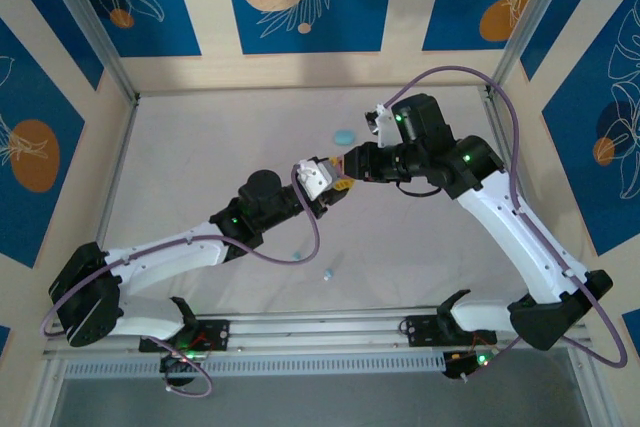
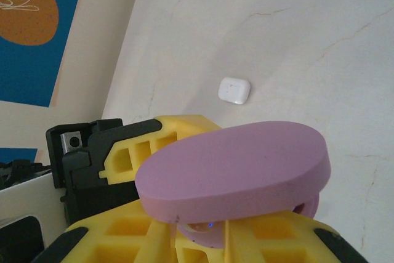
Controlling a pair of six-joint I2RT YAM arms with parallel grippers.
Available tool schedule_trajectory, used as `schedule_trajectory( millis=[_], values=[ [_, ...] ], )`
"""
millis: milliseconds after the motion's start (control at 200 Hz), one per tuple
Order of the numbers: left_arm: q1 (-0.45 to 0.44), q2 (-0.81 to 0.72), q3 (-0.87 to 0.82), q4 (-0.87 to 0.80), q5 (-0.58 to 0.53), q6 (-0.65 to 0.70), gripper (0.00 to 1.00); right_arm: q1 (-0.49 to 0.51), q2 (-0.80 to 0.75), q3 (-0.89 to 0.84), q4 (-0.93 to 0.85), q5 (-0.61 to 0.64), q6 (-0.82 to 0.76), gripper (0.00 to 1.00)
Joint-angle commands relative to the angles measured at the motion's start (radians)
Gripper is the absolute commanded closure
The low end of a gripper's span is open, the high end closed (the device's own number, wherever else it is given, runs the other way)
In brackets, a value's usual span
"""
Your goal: Insert the wireless bluetooth earbuds into the charging case
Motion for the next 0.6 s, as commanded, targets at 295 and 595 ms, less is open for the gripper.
schedule_trajectory(
  millis=[295,595],
  values=[
    [-0.01,0.01,0.039,0.077,0.034,-0.03,0.79,0.014,0.006,0.021,-0.009,-0.078,-0.015,0.71],
    [-0.01,0.01,0.039,0.081,0.037,-0.041,0.79,0.006,-0.005,0.015,-0.005,-0.065,0.003,0.67]
  ],
)
